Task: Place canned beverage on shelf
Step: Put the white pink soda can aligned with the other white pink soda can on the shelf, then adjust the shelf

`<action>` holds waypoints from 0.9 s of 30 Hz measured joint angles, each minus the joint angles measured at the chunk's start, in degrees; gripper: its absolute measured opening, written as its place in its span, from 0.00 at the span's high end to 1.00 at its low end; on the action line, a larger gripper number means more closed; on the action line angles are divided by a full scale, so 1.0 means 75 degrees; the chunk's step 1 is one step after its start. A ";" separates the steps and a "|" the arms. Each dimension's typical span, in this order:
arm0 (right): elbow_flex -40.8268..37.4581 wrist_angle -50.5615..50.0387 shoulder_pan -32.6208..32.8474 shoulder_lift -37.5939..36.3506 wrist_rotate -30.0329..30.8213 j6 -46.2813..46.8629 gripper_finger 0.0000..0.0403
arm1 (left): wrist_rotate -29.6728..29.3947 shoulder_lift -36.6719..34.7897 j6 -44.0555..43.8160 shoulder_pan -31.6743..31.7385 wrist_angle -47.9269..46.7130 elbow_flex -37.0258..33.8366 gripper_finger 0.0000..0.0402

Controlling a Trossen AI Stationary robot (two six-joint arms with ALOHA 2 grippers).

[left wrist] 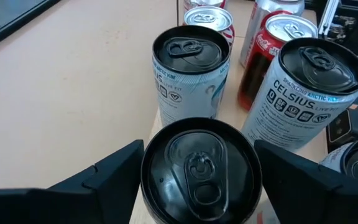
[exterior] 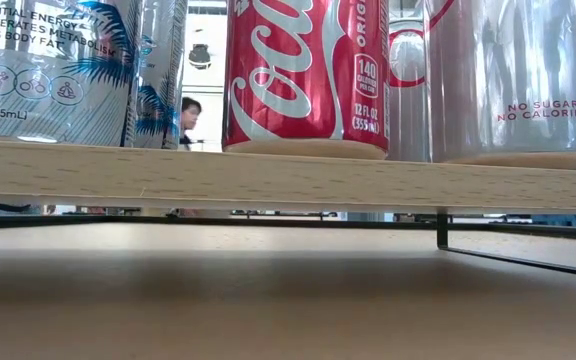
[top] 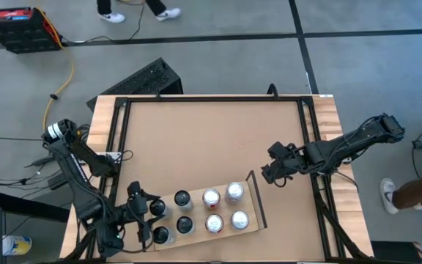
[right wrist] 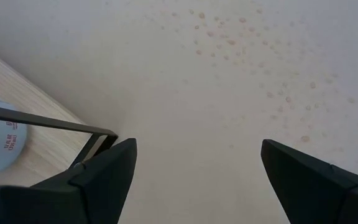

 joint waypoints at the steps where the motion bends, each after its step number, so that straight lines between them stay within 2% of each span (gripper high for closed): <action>1: 0.0000 0.0017 0.0000 0.0001 -0.0001 0.0014 0.09 | 0.0000 0.0000 -0.0001 0.0000 -0.0005 0.0000 0.29; 5: 0.0000 0.0442 0.0039 -0.0001 -0.0084 -0.0121 0.09 | -0.0004 0.0000 -0.0002 0.0000 -0.0092 0.0000 0.28; 11: 0.0006 0.1938 0.0459 0.0200 -0.0003 -0.1262 0.09 | -0.0136 -0.0017 0.0328 0.0000 -0.0130 0.0011 0.27; 16: 0.0014 0.2162 0.0650 0.0532 0.0866 -0.1620 0.09 | -0.0247 -0.0020 0.0975 0.0104 -0.0137 0.0178 0.27; 19: 0.0011 0.2084 0.0573 0.0680 0.1077 -0.1731 0.10 | -0.0038 -0.0023 0.1199 0.0237 -0.0137 0.0322 0.27; 24: 0.0012 0.2029 0.0281 0.0701 0.0981 -0.2296 0.14 | 0.0307 -0.0023 0.1623 0.0437 -0.0139 0.0683 0.27; 27: 0.0006 0.1987 0.0153 0.0626 0.0455 -0.2752 0.15 | 0.0319 -0.0023 0.2062 0.0501 -0.0139 0.1033 0.27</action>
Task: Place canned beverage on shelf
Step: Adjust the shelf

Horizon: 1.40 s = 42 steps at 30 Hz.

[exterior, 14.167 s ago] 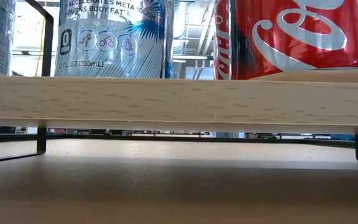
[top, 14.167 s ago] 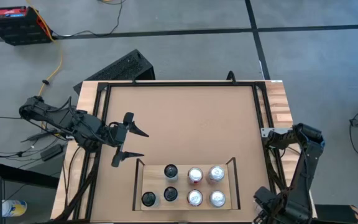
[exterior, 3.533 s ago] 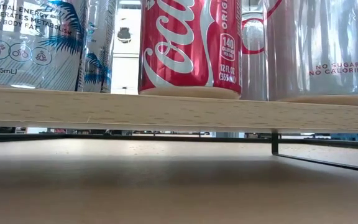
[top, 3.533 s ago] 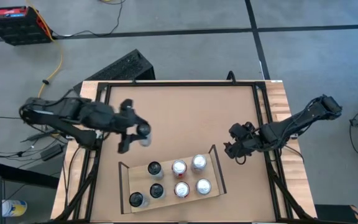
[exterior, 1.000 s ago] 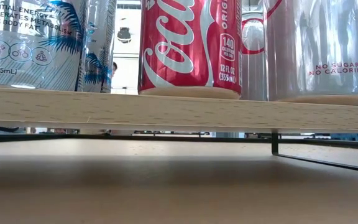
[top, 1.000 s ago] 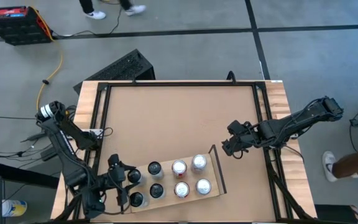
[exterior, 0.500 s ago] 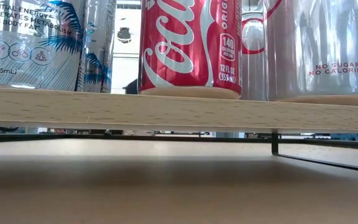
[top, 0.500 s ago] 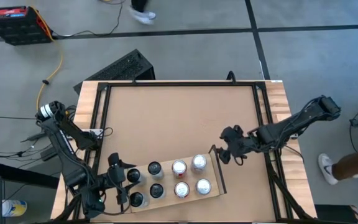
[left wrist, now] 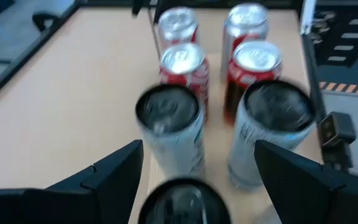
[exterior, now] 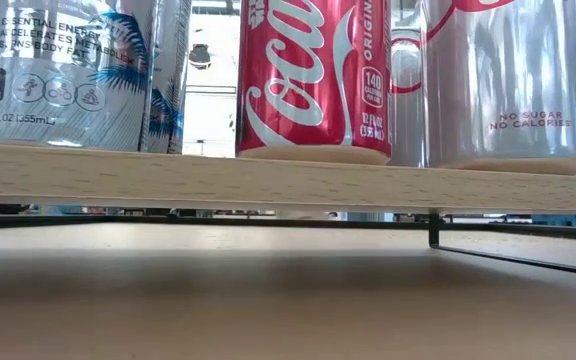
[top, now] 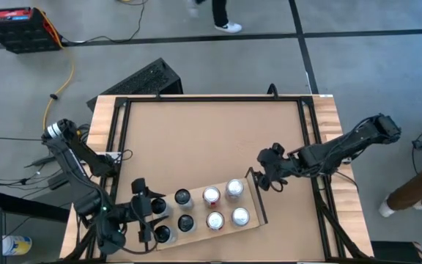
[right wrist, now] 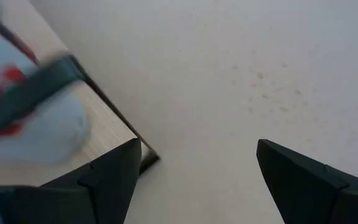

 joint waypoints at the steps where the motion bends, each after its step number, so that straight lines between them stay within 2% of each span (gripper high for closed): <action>1: -0.0006 -0.0003 -0.0033 -0.0032 -0.0247 -0.0144 0.15 | -0.0004 0.0000 0.0195 0.0030 0.0011 0.0120 0.27; 5: -0.0006 0.0072 0.0017 -0.0124 -0.0763 -0.0617 0.15 | -0.0038 0.0000 0.1034 0.0153 -0.0059 0.0639 0.27; 10: -0.0003 0.0236 0.0091 -0.0309 -0.0745 -0.1242 0.15 | -0.0166 0.0000 0.2074 0.0392 -0.0184 0.1301 0.27; 15: -0.0003 0.1120 0.0039 -0.0348 -0.0919 -0.2288 0.17 | -0.0587 -0.0046 0.2564 0.0561 -0.0732 0.1917 0.27; 19: -0.0008 0.1421 0.0039 -0.0310 -0.1062 -0.3057 0.20 | -0.0721 -0.0267 0.2607 0.0637 -0.1019 0.2051 0.27; 28: -0.0006 0.1433 -0.0070 -0.0314 -0.0947 -0.3855 0.32 | -0.1055 -0.0504 0.2009 0.0697 -0.2056 0.2051 0.27; 37: 0.0204 -0.1206 -0.0697 -0.0511 -0.0680 -0.3027 0.35 | -0.1050 -0.0531 0.1669 0.0876 -0.2767 0.2047 0.27; 42: 0.0230 -0.0677 -0.1289 -0.0508 -0.0606 -0.3650 0.40 | -0.1029 -0.0698 0.1795 0.1176 -0.2921 0.2041 0.27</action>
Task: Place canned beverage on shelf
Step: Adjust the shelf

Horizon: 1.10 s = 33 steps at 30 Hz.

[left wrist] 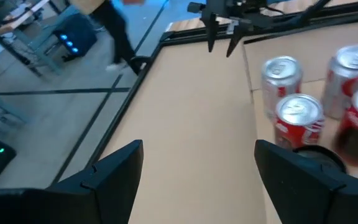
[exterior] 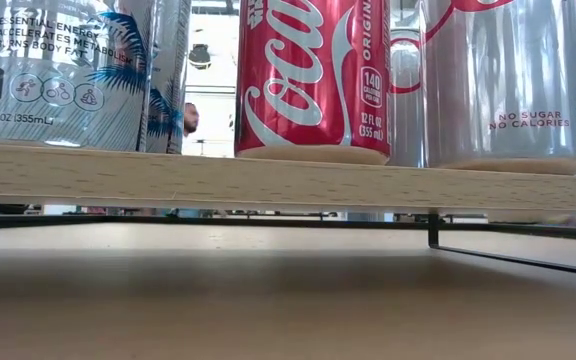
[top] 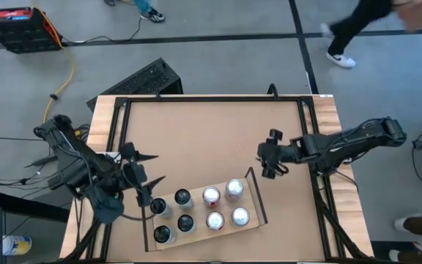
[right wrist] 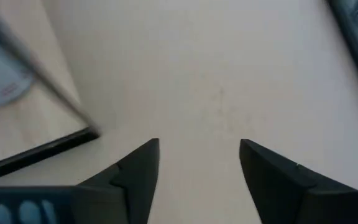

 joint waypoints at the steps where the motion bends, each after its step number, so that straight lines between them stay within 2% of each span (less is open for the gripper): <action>1: 0.0000 0.0105 -0.0154 -0.0003 0.0061 -0.0225 0.44 | 0.0000 -0.0044 0.0004 0.0055 -0.0022 -0.0001 0.27; 4: 0.0006 0.0310 -0.0803 -0.0122 0.0041 -0.0822 0.59 | -0.0001 -0.0213 -0.0010 0.0224 -0.0035 -0.0001 0.27; 6: 0.0008 0.0617 -0.1290 -0.0267 -0.0318 -0.1244 0.73 | -0.0001 -0.0330 -0.0001 0.0286 -0.0056 -0.0001 0.27; 9: 0.0012 0.1093 -0.2010 -0.0457 -0.1712 -0.1767 0.93 | 0.0003 -0.0517 0.0009 0.0373 -0.0067 -0.0001 0.27; 10: 0.0012 0.1380 -0.2228 -0.0499 -0.2404 -0.1869 0.96 | 0.0002 -0.0579 0.0061 0.0414 -0.0067 -0.0001 0.27; 13: 0.0012 0.1736 -0.2586 -0.0533 -0.4074 -0.2033 0.95 | -0.0012 -0.0730 0.0124 0.0482 -0.0142 -0.0001 0.27; 15: 0.0012 0.1846 -0.2595 -0.0413 -0.4458 -0.2100 0.95 | -0.0023 -0.0795 0.0127 0.0519 -0.0269 -0.0001 0.27; 24: 0.0012 0.2196 -0.1822 0.0182 -0.4868 -0.2079 0.96 | -0.0156 -0.0847 0.0100 0.0608 -0.0563 -0.0004 0.27; 33: 0.0009 0.2136 -0.0905 0.0052 -0.4540 -0.1391 0.96 | -0.0175 -0.0848 0.0146 0.0608 -0.0570 -0.0004 0.27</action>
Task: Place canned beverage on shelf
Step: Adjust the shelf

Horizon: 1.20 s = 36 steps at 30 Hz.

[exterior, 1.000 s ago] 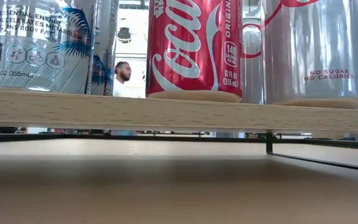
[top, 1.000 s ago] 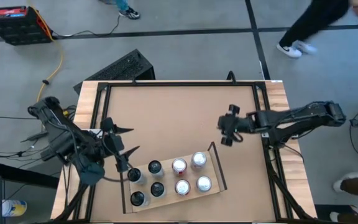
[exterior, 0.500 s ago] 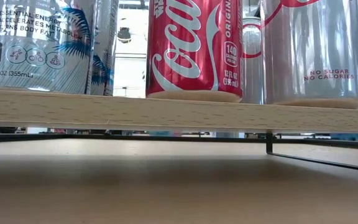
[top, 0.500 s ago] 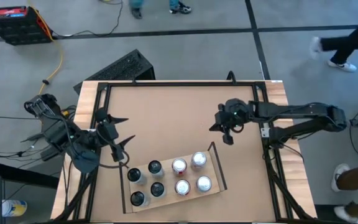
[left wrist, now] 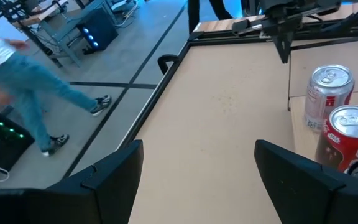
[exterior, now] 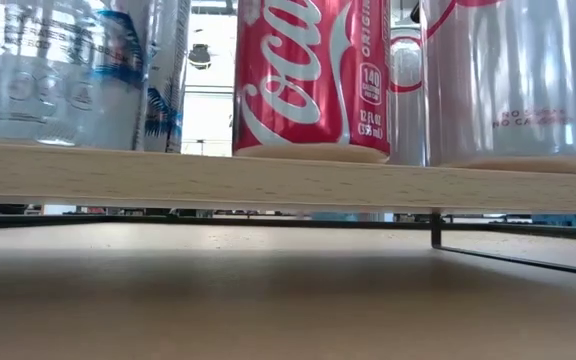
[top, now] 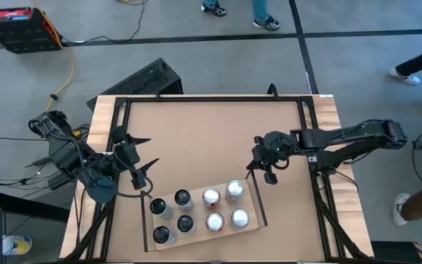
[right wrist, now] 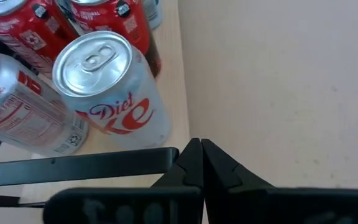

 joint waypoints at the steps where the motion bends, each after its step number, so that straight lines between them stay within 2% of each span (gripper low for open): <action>1: 0.0000 -0.0036 0.0068 -0.0015 0.0001 0.0110 0.96 | 0.0005 -0.0001 -0.0032 0.0000 -0.0004 0.0000 0.27; 17: -0.0012 -0.0423 0.1634 -0.0198 -0.0088 0.1776 0.96 | 0.0190 -0.0001 -0.0267 0.0000 -0.0033 -0.0003 0.27; 22: -0.0012 -0.0336 0.2289 -0.0195 0.0122 0.2379 0.96 | 0.0229 -0.0001 -0.0284 0.0000 -0.0033 -0.0003 0.27; 26: -0.0012 -0.0308 0.2784 -0.0196 0.0551 0.2770 0.96 | 0.0229 -0.0001 -0.0284 0.0000 -0.0033 -0.0003 0.27; 30: -0.0012 -0.0549 0.3063 -0.0241 0.1339 0.2784 0.95 | 0.0226 -0.0001 -0.0283 0.0000 -0.0033 -0.0003 0.27; 36: -0.0012 -0.1832 0.2795 -0.0967 0.2857 0.3024 0.95 | 0.0318 -0.0038 -0.0070 0.0059 -0.0030 -0.0003 0.27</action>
